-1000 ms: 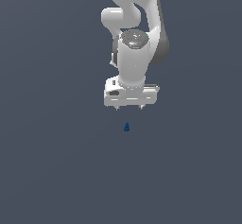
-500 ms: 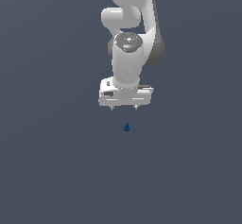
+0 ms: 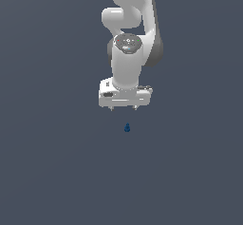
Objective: Pick up the object and move it to a goal position.
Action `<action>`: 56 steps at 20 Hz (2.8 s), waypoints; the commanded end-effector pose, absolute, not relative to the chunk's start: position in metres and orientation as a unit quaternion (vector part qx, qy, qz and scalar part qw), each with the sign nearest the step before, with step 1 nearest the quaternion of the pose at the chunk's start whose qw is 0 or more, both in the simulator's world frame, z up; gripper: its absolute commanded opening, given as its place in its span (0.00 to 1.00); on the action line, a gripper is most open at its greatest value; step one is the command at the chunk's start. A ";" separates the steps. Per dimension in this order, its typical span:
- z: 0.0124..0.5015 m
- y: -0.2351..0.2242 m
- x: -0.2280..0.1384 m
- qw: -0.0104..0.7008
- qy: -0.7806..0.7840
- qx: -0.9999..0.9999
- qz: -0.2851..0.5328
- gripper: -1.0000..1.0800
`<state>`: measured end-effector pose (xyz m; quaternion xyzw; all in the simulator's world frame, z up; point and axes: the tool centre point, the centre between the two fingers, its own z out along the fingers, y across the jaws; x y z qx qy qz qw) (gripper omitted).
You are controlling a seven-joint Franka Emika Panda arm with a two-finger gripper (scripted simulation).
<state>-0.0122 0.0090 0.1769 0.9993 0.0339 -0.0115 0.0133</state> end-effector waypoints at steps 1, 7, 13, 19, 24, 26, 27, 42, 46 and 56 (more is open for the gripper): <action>0.175 0.009 -0.012 0.013 0.045 0.999 -0.012 0.96; 0.167 0.010 -0.010 0.014 0.092 0.996 -0.012 0.96; 0.155 0.012 -0.008 0.013 0.163 0.986 -0.012 0.96; 0.142 0.015 -0.006 0.012 0.248 0.969 -0.011 0.96; 0.130 0.018 -0.005 0.010 0.317 0.948 -0.010 0.96; 0.126 0.019 -0.004 0.009 0.344 0.939 -0.010 0.96; 0.123 0.020 -0.004 0.008 0.357 0.934 -0.009 0.96; 0.097 0.029 -0.001 0.001 0.514 0.858 -0.002 0.96; 0.094 0.030 -0.001 0.000 0.531 0.847 -0.001 0.96; 0.087 0.030 -0.001 0.000 0.537 0.843 0.000 0.96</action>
